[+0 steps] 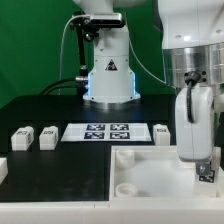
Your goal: Assemble one leg
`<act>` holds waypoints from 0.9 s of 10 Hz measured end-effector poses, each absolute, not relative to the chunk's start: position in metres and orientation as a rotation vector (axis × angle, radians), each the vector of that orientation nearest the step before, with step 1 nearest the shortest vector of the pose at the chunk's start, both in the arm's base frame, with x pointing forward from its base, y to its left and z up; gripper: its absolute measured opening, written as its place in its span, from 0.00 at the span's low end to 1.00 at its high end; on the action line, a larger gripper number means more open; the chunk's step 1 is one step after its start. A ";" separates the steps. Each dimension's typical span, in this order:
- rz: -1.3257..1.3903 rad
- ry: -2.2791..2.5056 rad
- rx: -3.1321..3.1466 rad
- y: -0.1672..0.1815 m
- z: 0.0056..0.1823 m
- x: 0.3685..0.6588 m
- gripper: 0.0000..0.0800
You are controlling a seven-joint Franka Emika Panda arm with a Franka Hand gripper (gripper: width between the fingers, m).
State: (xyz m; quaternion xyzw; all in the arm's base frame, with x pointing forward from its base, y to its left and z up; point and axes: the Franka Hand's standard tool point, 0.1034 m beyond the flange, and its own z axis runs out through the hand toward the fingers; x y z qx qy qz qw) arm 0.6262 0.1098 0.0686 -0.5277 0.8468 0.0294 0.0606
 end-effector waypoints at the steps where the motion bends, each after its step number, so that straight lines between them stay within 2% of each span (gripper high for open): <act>1: 0.084 2.588 -1.564 0.107 0.069 0.626 0.37; 2: 0.084 2.583 -1.576 0.108 0.067 0.625 0.37; 4: 0.083 2.576 -1.588 0.108 0.066 0.625 0.76; 6: 0.087 2.567 -1.599 0.115 0.067 0.622 0.80; 8: 0.103 2.530 -1.615 0.129 0.088 0.623 0.81; 9: 0.113 2.534 -1.619 0.129 0.088 0.622 0.81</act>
Offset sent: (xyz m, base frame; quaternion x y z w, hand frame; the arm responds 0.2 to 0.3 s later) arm 0.0000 0.0000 0.0000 0.0000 0.0000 0.0000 1.0000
